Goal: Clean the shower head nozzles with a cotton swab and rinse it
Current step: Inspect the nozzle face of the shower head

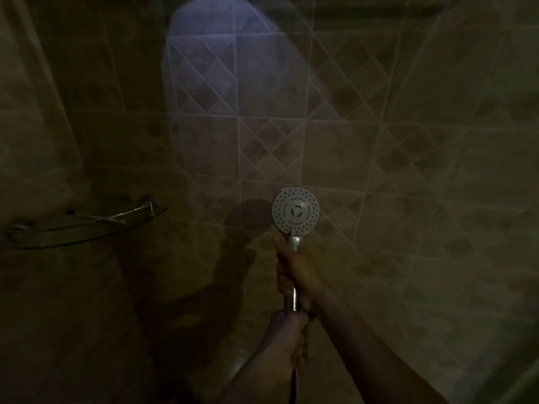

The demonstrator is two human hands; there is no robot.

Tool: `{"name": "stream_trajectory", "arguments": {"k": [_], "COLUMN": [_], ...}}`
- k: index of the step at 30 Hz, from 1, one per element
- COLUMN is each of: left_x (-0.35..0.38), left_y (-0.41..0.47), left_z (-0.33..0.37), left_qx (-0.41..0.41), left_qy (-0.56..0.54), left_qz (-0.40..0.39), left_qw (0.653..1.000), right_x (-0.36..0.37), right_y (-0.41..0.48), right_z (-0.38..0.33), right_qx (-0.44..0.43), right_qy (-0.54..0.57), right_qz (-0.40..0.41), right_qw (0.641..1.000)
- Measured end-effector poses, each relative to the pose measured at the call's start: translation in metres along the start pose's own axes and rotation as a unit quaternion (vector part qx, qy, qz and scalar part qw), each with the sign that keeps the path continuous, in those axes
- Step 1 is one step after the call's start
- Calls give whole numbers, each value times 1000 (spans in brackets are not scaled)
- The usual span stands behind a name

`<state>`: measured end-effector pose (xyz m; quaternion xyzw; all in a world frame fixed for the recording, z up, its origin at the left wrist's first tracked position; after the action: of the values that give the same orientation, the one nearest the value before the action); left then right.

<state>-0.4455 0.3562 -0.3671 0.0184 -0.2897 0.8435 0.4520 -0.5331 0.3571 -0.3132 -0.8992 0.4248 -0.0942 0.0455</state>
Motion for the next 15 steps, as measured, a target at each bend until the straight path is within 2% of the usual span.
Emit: {"name": "stream_trajectory", "arguments": {"k": [3,5,6,8,11,15], "left_x": [-9,-14,-16,-23,-32,-37], "left_y": [0,1,2,7,16,16], "left_z": [4,11,14,18,16,15], "left_qx": [2,18,29,47,63,57], "left_qy": [-6,-11,-15,-24,-33,-33], "left_qz": [-28,-26,-12,25,79,81], "left_qw": [1000,999,999,998,994,995], "right_x": [7,11,12,10,2,-2], "right_y": [7,8,7,1,1,7], "right_z": [-3,-8,-11,-18,-21,-14], "right_qx": [6,-1,-13,-75,-170,-176], "right_qy": [56,22,-36,-175,-257,-269], "right_qz": [-76,-83,-63,28,136,134], "right_qw": [996,996,997,981,942,937]}}
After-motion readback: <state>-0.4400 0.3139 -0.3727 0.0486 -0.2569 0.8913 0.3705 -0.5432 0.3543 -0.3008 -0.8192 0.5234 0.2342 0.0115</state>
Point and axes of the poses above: each hand's wrist, its own y-axis towards the middle knuckle, its own x-axis out of the palm, z = x × y, the point moved 3 cm from there along y, towards the middle knuckle, and after that the axes turned 10 degrees about -y, right-handed, at the moved point
